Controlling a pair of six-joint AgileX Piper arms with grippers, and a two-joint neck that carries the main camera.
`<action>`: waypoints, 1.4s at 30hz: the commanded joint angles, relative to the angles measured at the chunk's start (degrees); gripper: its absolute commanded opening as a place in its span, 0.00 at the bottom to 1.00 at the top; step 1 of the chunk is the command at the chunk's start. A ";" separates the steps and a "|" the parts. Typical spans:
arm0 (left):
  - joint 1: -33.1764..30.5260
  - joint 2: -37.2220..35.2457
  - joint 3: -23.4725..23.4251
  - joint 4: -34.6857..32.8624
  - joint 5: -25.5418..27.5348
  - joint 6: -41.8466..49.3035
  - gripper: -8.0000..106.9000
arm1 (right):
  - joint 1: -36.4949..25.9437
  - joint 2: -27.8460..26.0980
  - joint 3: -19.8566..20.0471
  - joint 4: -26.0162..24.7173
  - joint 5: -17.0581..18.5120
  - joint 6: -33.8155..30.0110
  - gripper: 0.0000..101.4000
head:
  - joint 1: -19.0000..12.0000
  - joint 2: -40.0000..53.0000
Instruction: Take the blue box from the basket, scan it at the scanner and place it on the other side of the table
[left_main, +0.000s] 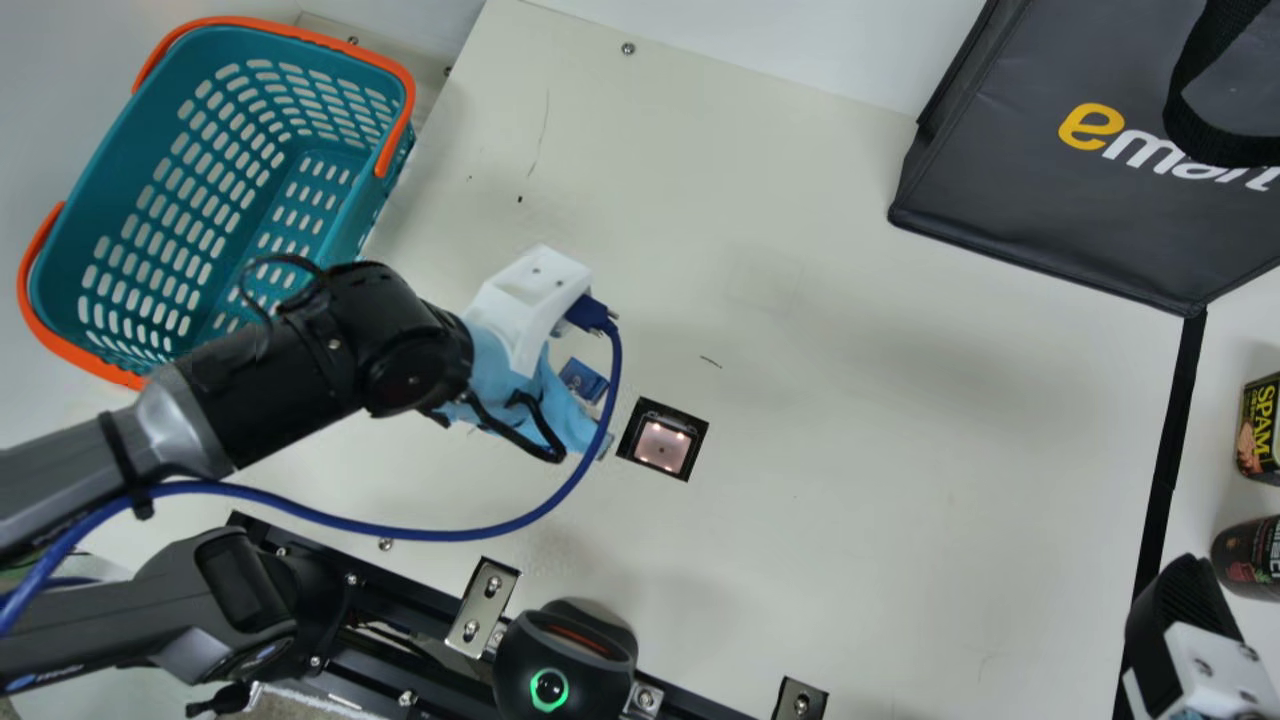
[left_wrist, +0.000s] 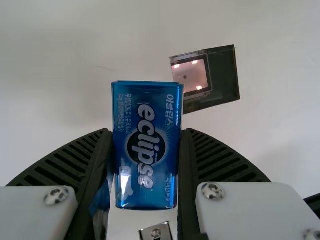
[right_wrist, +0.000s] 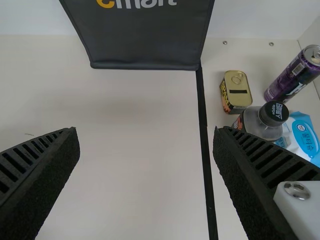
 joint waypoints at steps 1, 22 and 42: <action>-1.07 0.66 0.05 0.21 -0.83 -2.30 0.00 | 0.00 0.00 0.00 0.00 0.00 0.00 0.94 | -1.66 0.14; -8.92 9.91 -0.83 6.56 -9.93 -21.54 0.00 | 0.00 0.00 0.00 0.00 0.00 0.00 0.94 | -1.66 0.14; -15.48 17.33 -5.06 13.30 -10.52 -34.87 0.00 | 0.00 0.00 0.00 0.00 -0.06 0.00 0.94 | -1.66 0.14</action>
